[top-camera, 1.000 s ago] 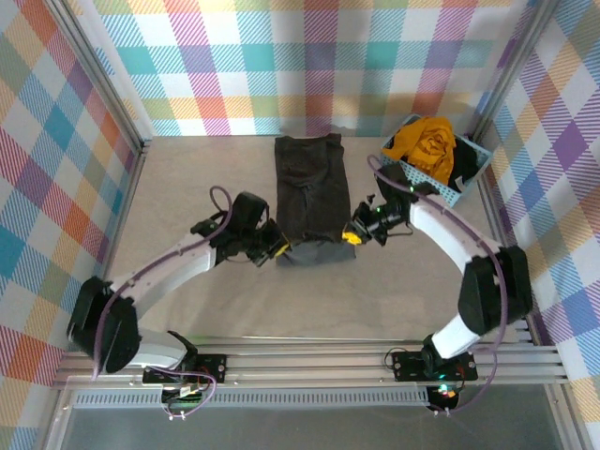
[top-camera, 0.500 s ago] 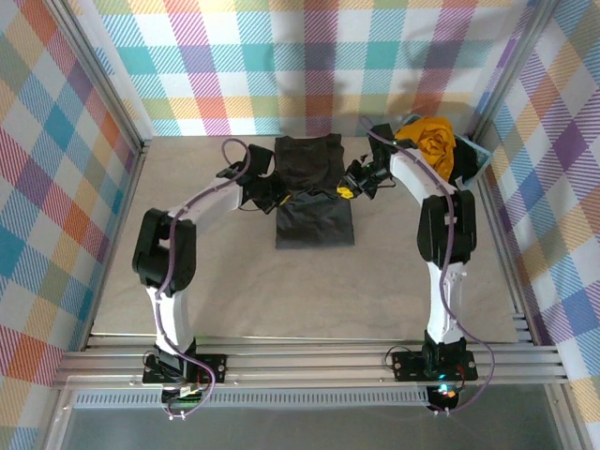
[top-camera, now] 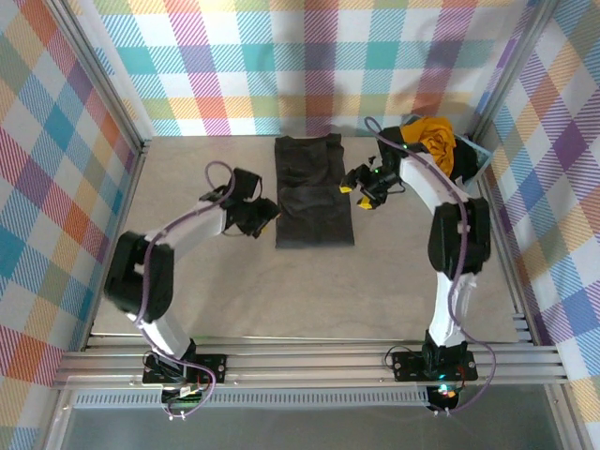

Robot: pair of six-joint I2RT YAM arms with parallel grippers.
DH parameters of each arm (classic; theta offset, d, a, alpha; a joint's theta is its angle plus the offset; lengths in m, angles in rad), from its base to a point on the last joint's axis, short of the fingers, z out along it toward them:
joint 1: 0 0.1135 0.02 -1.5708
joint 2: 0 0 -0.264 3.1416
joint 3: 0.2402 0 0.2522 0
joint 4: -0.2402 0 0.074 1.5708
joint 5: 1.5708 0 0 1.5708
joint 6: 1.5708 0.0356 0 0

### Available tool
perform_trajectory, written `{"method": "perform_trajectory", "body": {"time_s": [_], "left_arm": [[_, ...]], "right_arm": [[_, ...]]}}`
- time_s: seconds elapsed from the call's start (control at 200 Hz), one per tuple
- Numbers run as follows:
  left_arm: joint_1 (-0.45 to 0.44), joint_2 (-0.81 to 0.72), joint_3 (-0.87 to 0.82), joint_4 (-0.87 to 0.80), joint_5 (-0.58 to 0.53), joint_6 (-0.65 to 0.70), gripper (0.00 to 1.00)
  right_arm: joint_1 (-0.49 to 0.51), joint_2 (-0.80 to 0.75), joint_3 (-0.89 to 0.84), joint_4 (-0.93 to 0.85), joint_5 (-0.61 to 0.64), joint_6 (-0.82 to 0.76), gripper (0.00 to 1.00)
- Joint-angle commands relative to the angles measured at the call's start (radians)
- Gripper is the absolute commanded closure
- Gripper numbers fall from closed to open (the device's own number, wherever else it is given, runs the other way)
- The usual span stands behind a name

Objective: Fold and stack the t-shirts

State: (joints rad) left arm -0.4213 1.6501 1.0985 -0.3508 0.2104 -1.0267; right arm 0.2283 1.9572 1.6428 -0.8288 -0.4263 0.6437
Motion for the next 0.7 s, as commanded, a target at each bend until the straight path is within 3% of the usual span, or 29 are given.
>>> {"method": "perform_trajectory", "body": {"time_s": [0.0,0.115,0.355,0.58,0.695], "left_arm": [[-0.029,-0.017,-0.152,0.174,0.022,-0.179,0.44],[-0.032,0.032,-0.179,0.303,0.033,-0.265,0.43],[-0.047,0.164,-0.14,0.378,0.048,-0.316,0.46],[-0.049,0.219,-0.101,0.415,0.043,-0.317,0.59],[-0.051,0.236,-0.077,0.424,0.046,-0.314,0.7]], "right_arm": [[-0.006,-0.088,-0.212,0.099,-0.053,0.057,0.39],[-0.006,-0.127,-0.375,0.219,-0.106,0.124,0.39],[-0.005,-0.025,-0.402,0.262,-0.143,0.158,0.43],[0.006,0.035,-0.378,0.256,-0.144,0.181,0.46],[0.013,0.062,-0.368,0.276,-0.134,0.197,0.53]]}}
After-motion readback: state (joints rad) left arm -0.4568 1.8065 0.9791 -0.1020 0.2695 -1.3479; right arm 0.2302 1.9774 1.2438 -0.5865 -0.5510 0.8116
